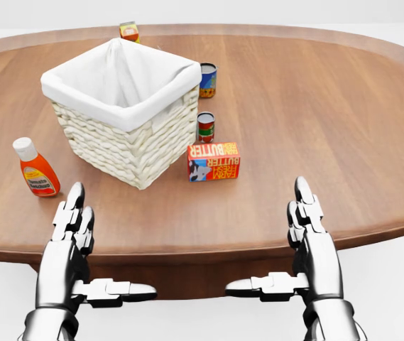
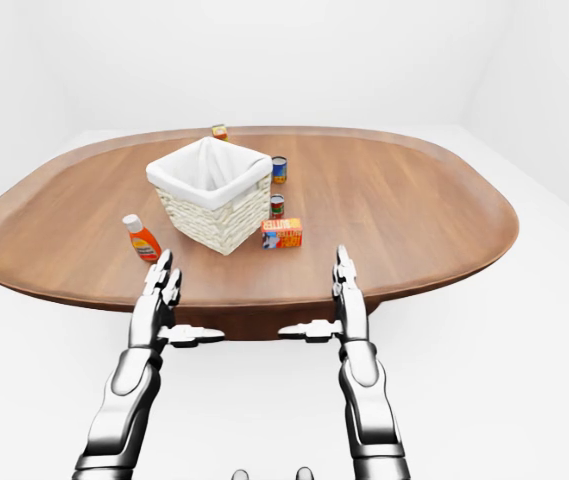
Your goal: Pick up the butter and put it in the basket.
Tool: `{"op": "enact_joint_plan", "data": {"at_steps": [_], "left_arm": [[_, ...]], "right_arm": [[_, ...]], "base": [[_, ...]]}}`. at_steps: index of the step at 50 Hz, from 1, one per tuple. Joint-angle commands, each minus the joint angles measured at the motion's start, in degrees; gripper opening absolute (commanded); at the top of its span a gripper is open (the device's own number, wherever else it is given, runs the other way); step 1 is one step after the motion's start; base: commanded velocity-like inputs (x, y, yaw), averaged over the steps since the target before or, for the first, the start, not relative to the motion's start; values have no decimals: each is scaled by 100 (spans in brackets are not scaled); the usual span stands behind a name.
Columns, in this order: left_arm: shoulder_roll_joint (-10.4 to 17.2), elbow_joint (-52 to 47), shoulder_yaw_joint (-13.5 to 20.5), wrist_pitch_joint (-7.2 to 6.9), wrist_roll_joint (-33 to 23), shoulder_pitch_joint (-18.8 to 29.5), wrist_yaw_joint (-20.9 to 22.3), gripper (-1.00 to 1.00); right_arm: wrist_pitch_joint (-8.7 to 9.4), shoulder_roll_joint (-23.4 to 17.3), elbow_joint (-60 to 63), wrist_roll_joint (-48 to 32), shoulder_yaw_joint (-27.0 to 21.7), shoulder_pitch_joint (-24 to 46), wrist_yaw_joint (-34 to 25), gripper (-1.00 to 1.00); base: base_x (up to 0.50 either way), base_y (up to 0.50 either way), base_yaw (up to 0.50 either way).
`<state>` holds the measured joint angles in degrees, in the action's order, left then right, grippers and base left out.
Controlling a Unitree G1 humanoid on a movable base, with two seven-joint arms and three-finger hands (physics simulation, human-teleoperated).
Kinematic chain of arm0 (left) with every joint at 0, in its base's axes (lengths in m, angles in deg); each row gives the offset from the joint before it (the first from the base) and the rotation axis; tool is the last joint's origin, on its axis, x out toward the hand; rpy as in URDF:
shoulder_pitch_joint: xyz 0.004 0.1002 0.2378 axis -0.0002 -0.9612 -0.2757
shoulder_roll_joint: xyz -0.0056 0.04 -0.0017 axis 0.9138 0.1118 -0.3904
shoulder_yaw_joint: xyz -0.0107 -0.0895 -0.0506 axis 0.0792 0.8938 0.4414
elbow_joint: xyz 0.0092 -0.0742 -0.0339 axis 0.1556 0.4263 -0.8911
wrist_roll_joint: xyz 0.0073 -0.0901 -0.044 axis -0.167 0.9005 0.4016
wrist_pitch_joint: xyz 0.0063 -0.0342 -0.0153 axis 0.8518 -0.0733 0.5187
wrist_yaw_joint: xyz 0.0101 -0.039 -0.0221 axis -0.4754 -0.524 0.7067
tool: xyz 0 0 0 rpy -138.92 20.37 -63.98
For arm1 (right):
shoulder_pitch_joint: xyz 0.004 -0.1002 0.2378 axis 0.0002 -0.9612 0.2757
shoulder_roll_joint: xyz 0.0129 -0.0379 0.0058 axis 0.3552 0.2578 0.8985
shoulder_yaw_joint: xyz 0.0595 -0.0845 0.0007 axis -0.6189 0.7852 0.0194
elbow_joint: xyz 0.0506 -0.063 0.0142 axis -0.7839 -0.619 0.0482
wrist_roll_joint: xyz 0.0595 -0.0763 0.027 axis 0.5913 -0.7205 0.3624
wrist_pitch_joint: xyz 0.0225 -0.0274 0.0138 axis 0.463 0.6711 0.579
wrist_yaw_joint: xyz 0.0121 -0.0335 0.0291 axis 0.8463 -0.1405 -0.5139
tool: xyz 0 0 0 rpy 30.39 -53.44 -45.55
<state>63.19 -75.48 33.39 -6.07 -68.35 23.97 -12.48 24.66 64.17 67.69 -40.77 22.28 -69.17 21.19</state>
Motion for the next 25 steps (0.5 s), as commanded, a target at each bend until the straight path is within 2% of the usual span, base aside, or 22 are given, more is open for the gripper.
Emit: {"op": "enact_joint_plan", "data": {"at_steps": [1, 12, 25], "left_arm": [[66, 37, 142, 36, 97, -2, 150, 100], [65, 40, 134, 53, 95, -18, 157, 100], [66, -40, 130, 16, 104, -65, 184, 100]], "right_arm": [[30, -61, 10, 110, -149, 4, -96, 100], [-16, -68, -88, 68, -128, 34, -89, 100], [7, -60, -91, 13, -101, 39, -62, 100]], "base": [[0, 0, 0], [0, 0, 0], [0, 49, 0]]}}
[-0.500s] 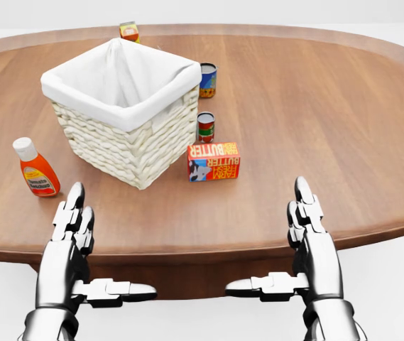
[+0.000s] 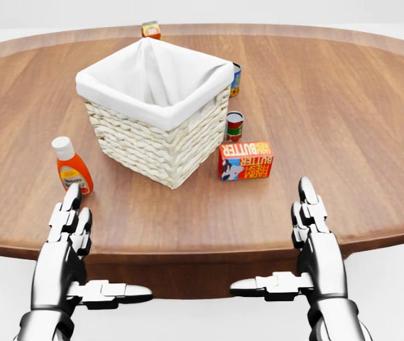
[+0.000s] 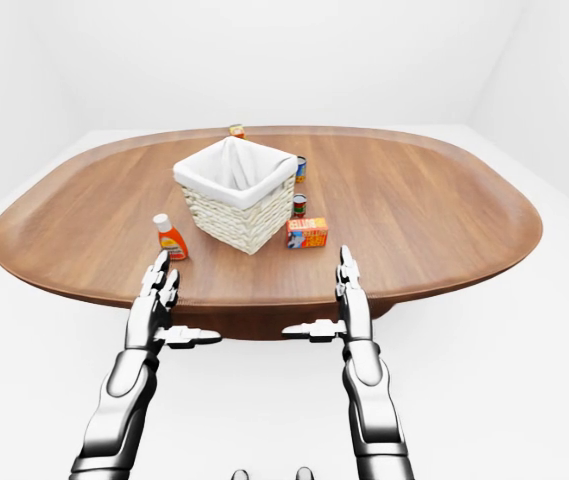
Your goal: Pick up the butter and put it in the basket.
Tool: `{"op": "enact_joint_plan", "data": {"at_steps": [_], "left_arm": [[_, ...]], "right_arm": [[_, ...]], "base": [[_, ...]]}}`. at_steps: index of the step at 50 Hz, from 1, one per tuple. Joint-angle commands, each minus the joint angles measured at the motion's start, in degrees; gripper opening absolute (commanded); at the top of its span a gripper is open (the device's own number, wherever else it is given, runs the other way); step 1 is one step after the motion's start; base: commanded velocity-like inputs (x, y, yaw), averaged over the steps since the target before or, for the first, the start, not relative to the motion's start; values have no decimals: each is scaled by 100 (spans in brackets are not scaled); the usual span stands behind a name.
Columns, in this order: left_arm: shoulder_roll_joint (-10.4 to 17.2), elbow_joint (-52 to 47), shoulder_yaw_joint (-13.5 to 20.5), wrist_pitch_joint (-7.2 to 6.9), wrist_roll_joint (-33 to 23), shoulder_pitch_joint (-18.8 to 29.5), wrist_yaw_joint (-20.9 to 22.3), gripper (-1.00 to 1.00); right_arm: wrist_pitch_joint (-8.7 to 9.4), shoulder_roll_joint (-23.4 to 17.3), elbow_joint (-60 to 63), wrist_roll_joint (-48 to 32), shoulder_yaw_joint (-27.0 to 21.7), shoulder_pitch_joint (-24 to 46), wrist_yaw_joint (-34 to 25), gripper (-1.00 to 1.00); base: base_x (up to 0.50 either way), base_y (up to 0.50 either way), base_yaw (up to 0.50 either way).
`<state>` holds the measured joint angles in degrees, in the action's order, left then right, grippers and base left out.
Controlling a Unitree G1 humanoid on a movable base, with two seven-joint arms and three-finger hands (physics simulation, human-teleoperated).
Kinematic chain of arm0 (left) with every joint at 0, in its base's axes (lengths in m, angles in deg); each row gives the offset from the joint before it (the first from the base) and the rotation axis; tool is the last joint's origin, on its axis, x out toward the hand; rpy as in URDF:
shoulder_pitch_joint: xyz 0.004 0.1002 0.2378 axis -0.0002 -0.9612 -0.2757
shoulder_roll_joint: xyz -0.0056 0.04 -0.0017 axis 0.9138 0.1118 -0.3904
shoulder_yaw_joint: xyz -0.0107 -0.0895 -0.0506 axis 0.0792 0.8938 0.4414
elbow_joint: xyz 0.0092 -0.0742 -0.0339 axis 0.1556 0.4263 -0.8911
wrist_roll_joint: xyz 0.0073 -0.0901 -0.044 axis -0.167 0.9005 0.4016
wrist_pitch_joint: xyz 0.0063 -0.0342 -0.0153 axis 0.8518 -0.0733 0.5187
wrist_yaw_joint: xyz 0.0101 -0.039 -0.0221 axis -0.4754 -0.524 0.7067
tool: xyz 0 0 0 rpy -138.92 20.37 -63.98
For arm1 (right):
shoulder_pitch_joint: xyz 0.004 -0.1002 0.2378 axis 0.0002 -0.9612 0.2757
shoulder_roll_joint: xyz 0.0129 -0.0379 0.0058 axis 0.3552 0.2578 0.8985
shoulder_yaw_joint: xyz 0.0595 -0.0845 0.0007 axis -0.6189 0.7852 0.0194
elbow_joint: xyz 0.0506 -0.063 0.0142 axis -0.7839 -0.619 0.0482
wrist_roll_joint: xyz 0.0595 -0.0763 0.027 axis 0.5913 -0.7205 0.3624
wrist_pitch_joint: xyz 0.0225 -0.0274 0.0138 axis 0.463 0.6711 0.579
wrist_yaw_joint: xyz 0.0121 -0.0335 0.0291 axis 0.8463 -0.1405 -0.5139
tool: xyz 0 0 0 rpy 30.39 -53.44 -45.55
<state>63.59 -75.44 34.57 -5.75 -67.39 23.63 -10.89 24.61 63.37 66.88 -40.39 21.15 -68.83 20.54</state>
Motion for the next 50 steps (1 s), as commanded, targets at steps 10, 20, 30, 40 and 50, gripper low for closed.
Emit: {"op": "enact_joint_plan", "data": {"at_steps": [10, 20, 30, 40, 50], "left_arm": [[30, -131, 20, -98, 24, -44, 48, 100], [48, -638, 40, -496, 3, -68, 58, 100], [116, -1374, 172, -549, 37, 54, 107, 100], [244, -1955, 383, -549, 83, 484, 68, 100], [524, -2052, 669, -549, 383, 1218, 46, 100]], "right_arm": [[68, 24, 55, -45, 13, -16, 35, 100], [493, -22, 602, -19, -49, -67, 0, 100], [493, -87, 1283, -214, -85, 40, -102, 100], [493, -191, 1775, -393, -133, 563, -261, 100], [493, -394, 2128, -363, -302, 1259, -487, 100]], "base": [[0, 50, 0], [0, 7, 0], [0, 0, 0], [0, 0, 0], [0, 0, 0]]}}
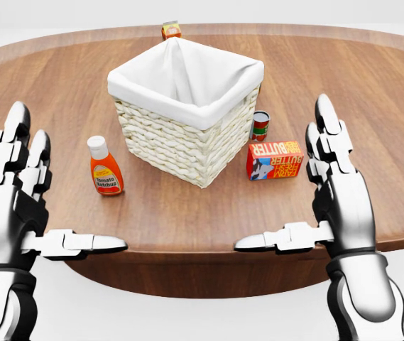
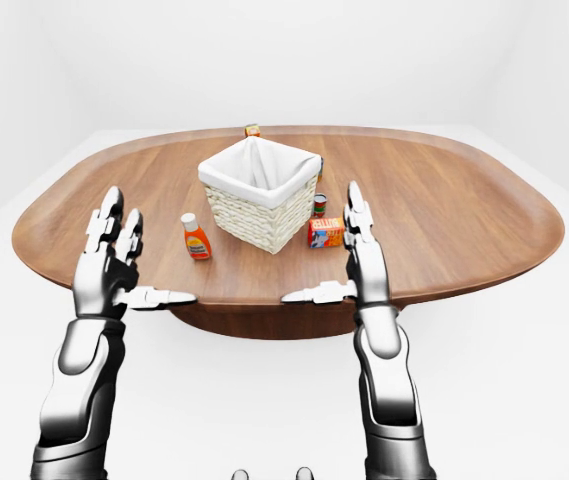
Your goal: Pick up the butter and put it in the basket.
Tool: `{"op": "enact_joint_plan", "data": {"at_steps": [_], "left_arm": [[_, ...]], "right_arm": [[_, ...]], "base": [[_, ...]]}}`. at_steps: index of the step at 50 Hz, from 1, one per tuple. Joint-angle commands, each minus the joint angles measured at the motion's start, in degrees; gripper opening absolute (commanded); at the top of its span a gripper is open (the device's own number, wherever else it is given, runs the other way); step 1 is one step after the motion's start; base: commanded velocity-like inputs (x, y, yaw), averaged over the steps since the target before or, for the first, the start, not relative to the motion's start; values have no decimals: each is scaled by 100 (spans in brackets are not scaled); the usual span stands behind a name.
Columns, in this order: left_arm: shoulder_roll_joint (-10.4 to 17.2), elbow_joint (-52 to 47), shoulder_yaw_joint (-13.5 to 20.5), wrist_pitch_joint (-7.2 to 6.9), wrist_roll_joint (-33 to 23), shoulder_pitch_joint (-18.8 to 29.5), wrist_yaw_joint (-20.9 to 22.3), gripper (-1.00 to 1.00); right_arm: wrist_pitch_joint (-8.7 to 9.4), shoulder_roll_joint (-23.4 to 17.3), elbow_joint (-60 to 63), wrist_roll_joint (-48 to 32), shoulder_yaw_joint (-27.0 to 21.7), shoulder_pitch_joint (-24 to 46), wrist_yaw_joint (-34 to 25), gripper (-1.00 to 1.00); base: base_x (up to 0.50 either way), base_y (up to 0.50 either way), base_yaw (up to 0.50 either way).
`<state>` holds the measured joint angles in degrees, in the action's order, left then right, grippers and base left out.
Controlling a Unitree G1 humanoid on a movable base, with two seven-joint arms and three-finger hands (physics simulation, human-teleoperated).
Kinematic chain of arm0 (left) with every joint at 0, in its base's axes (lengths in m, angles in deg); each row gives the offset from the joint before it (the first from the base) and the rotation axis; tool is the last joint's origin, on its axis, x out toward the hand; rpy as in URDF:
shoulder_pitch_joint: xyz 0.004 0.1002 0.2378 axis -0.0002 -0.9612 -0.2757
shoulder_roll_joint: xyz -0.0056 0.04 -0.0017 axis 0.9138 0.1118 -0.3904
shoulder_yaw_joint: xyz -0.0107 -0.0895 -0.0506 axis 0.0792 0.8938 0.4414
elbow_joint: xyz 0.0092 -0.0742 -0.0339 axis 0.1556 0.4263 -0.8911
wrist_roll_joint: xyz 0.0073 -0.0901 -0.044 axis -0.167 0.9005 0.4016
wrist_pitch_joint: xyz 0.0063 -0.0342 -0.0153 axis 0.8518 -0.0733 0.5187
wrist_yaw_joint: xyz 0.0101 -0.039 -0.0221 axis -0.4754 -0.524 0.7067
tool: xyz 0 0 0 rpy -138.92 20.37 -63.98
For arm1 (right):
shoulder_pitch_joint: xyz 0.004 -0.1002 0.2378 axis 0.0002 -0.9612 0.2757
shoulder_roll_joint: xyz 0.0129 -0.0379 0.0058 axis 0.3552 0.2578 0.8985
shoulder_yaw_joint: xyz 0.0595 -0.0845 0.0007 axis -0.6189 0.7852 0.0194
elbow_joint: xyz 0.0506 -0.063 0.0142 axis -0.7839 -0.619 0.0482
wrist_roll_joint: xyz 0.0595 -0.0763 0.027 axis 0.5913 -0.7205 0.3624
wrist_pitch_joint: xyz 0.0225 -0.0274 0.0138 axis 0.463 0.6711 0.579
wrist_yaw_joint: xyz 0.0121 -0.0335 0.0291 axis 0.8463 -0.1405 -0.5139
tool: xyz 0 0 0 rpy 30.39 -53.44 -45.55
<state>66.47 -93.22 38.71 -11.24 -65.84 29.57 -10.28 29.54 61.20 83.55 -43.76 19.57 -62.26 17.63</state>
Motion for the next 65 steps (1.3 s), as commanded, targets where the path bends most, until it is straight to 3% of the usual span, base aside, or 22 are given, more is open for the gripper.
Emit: {"op": "enact_joint_plan", "data": {"at_steps": [1, 13, 65], "left_arm": [[263, -295, 281, 0, 270, 681, -15, 100], [644, -277, 490, 0, 586, 1536, -187, 100], [708, -537, 570, 0, 772, 1418, -218, 100]], "right_arm": [[0, -196, 499, -15, -165, 654, -207, 100], [0, -430, 752, 34, -228, 1431, -350, 100], [0, -470, 900, 150, -344, 1407, -483, 100]], "base": [[0, 0, 0], [0, 0, 0], [47, 0, 0]]}}
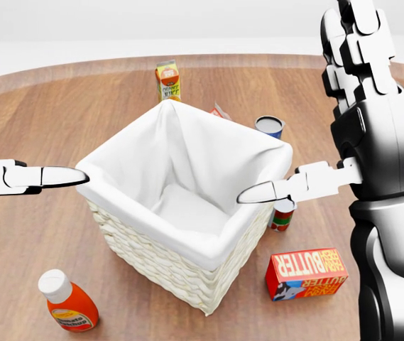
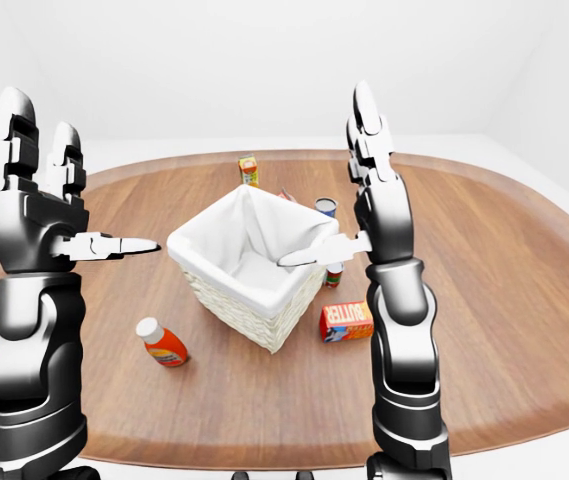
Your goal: Pick up the butter and put it in the basket.
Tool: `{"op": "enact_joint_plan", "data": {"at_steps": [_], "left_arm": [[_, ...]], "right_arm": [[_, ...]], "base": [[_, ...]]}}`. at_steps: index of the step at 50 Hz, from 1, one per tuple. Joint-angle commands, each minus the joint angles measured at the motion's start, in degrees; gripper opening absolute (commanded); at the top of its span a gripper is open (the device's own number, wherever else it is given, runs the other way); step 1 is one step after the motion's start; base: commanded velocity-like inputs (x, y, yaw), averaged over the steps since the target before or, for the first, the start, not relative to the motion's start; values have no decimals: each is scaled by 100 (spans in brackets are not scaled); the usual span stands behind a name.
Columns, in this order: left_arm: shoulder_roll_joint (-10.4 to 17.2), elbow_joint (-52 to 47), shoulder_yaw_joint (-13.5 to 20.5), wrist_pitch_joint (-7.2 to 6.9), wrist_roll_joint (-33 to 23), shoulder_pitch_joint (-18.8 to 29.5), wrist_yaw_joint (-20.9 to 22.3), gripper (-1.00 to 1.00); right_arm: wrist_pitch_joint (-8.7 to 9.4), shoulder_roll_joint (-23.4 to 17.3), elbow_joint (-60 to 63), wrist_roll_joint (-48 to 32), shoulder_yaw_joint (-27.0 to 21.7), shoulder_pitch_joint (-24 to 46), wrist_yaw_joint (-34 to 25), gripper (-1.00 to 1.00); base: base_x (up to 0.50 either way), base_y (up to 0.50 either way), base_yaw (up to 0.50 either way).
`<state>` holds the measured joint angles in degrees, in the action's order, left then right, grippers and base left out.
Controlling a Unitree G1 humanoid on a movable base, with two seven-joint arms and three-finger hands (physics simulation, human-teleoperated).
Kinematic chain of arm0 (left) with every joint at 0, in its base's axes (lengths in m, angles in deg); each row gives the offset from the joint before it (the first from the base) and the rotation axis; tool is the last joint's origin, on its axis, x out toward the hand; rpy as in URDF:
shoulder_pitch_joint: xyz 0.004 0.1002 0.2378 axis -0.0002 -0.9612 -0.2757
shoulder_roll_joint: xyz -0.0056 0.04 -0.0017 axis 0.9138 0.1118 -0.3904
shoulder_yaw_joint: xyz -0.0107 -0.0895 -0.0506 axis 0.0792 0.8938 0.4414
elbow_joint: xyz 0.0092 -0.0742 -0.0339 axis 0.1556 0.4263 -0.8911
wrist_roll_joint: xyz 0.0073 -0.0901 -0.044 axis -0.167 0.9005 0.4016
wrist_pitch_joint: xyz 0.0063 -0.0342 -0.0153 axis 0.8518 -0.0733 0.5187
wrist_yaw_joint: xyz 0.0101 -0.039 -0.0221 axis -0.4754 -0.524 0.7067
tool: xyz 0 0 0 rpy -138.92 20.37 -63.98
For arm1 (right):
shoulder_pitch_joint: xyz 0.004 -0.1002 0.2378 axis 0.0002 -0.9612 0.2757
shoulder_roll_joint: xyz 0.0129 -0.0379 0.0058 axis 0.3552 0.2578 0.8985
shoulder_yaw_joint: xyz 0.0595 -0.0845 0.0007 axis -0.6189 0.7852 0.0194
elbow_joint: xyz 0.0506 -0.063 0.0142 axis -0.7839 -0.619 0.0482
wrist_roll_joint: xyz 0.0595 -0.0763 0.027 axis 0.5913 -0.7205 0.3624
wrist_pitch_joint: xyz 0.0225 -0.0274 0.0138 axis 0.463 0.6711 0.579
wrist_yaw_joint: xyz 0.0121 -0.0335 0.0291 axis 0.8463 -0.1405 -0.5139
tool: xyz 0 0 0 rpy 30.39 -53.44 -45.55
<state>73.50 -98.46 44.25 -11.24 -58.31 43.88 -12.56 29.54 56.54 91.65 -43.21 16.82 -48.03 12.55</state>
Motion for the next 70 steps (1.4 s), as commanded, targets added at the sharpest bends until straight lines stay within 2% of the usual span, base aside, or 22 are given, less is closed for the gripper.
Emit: {"op": "enact_joint_plan", "data": {"at_steps": [1, 24, 37, 44, 52, 58, 64, 70], "left_arm": [[7, -8, 18, 0, 21, -13, 10, 100], [10, 12, 39, 0, 49, -66, 35, 100], [43, 80, 90, 0, 102, -109, 64, 100], [43, 278, 79, 0, 85, -114, 91, 100], [72, 380, 128, 0, 124, -111, 103, 100], [84, 419, 136, 0, 157, -119, 89, 100], [108, 377, 184, 0, 217, -138, 95, 100], [160, 335, 267, 0, 284, -190, 120, 100]], "right_arm": [[0, -3, 100, 107, -89, -9, 67, 100], [0, -60, 449, 44, -69, -348, -66, 100], [0, -301, 1139, -53, -230, -811, -814, 100], [0, -591, 1486, -624, -443, -1149, -1513, 100], [0, -553, 1610, -1438, -653, -1781, -2202, 100], [0, -502, 1739, -2049, -1023, -2089, -2720, 100], [0, -509, 1636, -2718, -1108, -2228, -3044, 100], [0, -553, 1609, -3549, -1083, -2423, -3066, 100]], "base": [[0, 0, 0], [10, 0, 0], [0, 0, 0], [0, 0, 0], [0, 0, 0], [0, 0, 0], [0, 0, 0], [0, 0, 0]]}}
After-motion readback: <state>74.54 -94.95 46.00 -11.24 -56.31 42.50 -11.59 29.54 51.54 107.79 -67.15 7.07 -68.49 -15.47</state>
